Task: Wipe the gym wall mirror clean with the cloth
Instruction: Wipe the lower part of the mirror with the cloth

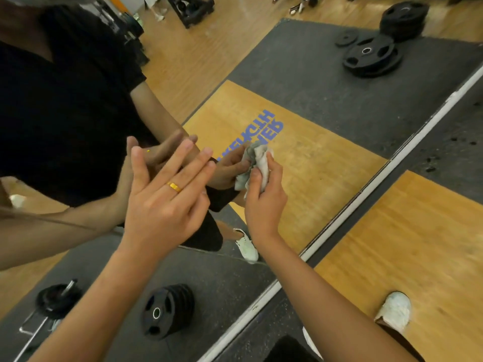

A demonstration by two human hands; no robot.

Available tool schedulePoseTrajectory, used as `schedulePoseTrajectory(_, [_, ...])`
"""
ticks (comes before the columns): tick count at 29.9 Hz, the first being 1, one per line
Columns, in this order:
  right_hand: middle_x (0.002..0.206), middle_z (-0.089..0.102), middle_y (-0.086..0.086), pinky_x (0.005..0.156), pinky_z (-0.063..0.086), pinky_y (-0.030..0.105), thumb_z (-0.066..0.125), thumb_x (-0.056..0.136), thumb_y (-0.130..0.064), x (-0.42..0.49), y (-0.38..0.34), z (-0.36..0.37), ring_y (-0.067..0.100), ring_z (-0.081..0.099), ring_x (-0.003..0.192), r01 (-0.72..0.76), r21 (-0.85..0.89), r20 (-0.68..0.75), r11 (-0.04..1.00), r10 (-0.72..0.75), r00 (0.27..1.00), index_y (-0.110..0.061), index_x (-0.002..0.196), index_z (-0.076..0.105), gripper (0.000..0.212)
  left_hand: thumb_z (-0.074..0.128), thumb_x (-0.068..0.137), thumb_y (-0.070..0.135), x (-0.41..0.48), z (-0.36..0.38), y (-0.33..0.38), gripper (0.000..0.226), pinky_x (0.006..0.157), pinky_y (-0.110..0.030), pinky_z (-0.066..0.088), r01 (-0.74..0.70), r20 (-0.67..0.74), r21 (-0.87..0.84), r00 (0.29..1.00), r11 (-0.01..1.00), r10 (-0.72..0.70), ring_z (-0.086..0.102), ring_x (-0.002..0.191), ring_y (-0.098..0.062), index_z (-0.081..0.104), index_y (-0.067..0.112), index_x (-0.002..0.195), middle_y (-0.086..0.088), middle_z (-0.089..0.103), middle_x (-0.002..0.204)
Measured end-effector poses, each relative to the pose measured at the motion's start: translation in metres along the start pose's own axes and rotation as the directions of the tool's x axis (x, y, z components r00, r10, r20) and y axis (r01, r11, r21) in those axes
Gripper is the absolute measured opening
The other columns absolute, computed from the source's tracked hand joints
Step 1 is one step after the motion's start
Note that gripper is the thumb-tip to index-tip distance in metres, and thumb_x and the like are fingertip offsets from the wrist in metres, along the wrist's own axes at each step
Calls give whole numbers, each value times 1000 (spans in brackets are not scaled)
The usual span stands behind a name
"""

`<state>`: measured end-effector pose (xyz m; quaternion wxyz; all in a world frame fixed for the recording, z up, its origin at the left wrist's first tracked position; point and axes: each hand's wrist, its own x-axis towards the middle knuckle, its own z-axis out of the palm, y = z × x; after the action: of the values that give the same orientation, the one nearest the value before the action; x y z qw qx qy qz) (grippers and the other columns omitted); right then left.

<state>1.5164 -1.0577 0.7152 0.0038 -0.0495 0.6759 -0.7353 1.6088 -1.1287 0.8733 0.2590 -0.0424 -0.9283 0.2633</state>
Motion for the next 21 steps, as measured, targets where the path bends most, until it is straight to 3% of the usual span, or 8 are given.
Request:
schedulePoseTrajectory(4, [142, 62, 0, 99, 52, 40, 48, 107, -32, -22, 3, 11, 19, 63, 125, -6, 49, -17, 999, 6, 1000, -14, 147, 51, 44, 56, 101, 17, -9, 4, -4, 36, 128, -52, 2, -64, 63, 85, 996, 994, 58, 45, 145, -28, 68, 11, 134, -3, 54, 149])
schedulePoseTrajectory(8, [145, 60, -4, 100, 54, 41, 51, 106, -32, -70, 6, 27, 14, 60, 129, -5, 77, 1, 997, 5, 1000, -19, 147, 50, 43, 51, 103, 21, -12, 10, -3, 35, 123, -60, 3, -105, 81, 101, 992, 989, 97, 45, 145, -25, 70, 14, 132, 1, 58, 147])
schedulePoseTrajectory(11, [142, 57, -10, 106, 47, 19, 55, 104, -25, -102, 17, 40, -5, 51, 133, 90, 78, -10, 993, -89, 996, -14, 146, 53, 43, 51, 103, 21, -22, 9, -7, 36, 123, -60, 6, -127, 104, 49, 987, 991, 121, 47, 144, -24, 69, 12, 133, -2, 58, 148])
schedulePoseTrajectory(13, [129, 69, 2, 94, 49, 13, 55, 103, -23, -119, 25, 47, -2, 62, 118, 148, 93, 19, 985, -151, 988, -12, 144, 53, 42, 50, 104, 22, -30, 11, -8, 37, 123, -59, 7, -151, 127, 61, 982, 987, 143, 46, 145, -26, 67, 11, 135, -3, 55, 150])
schedulePoseTrajectory(16, [95, 69, 8, 65, 51, 21, 57, 102, -21, -138, 36, 53, 12, 64, 77, 296, 49, 105, 954, -300, 948, -14, 138, 52, 37, 50, 104, 21, -35, 20, -8, 37, 122, -60, 4, -196, 103, 156, 978, 968, 182, 44, 146, -27, 66, 12, 136, -3, 54, 151])
schedulePoseTrajectory(19, [84, 62, 4, 54, 43, 22, 54, 105, -23, -138, 53, 52, 10, 54, 63, 441, -82, 153, 894, -426, 892, -15, 137, 52, 33, 52, 102, 19, -35, 25, -7, 35, 119, -66, 15, -196, 64, 155, 980, 968, 189, 46, 145, -27, 69, 13, 132, -1, 57, 148])
schedulePoseTrajectory(21, [91, 68, 4, 57, 49, 28, 48, 107, -25, -133, 69, 49, 16, 62, 68, 379, -108, 101, 919, -370, 924, -16, 141, 52, 35, 52, 102, 19, -36, 26, -5, 34, 113, -72, 27, -199, 53, 143, 980, 970, 193, 47, 144, -26, 70, 13, 131, 0, 59, 147])
